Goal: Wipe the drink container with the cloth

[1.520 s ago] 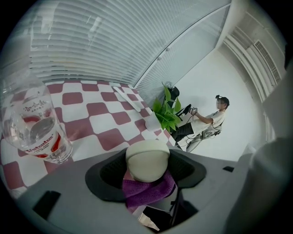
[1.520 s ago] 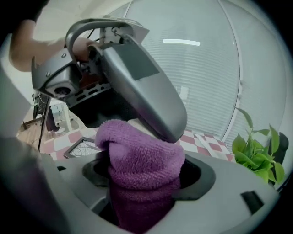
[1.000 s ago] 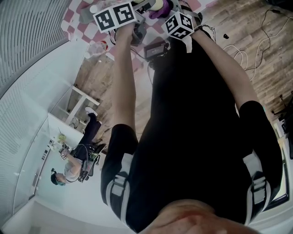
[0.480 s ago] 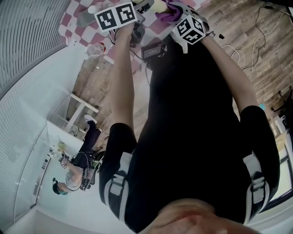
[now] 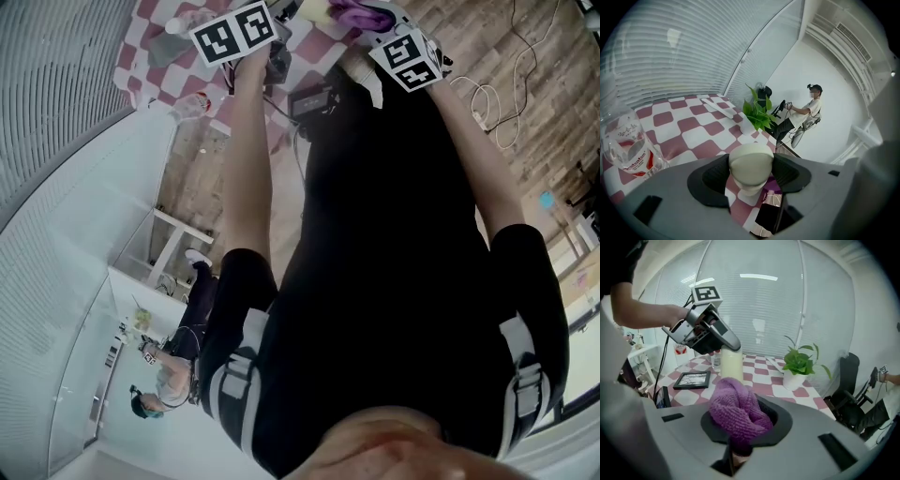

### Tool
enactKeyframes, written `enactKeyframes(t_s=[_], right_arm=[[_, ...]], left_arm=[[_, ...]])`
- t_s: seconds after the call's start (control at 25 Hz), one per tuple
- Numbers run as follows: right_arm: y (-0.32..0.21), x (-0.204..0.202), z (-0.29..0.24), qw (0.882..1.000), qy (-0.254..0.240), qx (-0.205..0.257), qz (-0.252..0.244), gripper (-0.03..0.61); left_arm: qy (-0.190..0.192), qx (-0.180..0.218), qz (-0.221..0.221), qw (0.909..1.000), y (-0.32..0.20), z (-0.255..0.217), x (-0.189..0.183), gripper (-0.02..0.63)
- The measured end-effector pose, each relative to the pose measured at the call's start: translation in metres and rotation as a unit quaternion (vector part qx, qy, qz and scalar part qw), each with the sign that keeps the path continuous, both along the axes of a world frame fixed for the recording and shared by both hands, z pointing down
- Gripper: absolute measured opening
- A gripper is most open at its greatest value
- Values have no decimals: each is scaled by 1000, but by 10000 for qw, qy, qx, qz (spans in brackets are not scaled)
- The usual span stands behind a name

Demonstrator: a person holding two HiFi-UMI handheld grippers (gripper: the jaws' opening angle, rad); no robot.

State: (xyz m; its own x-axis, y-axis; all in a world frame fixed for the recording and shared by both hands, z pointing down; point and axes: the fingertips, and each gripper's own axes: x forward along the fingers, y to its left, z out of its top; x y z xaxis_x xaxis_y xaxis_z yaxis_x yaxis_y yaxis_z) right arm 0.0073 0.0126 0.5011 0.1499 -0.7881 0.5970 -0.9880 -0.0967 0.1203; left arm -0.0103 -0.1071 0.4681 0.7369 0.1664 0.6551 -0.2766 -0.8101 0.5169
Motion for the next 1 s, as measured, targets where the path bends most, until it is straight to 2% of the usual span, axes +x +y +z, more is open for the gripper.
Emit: enactKeyframes(t_s=[0.2,0.36,0.64,1.0], right_arm=[[33,15,-27,9988,6,215,436,57],[51,17,-51,9961,-221,565,634,57],[88,8,-95,9875,-779,1227,615,51],[127,7,-117,9840,-907,1449,508,51]], left_arm=[[72,523,252,9983,17,-6,2,302],[278,1030,526,9929,34,-10,2,302],[584,1966,875,9748,73,-16,-8,304],[634,2708,891,9564,100,-15,-11,304]])
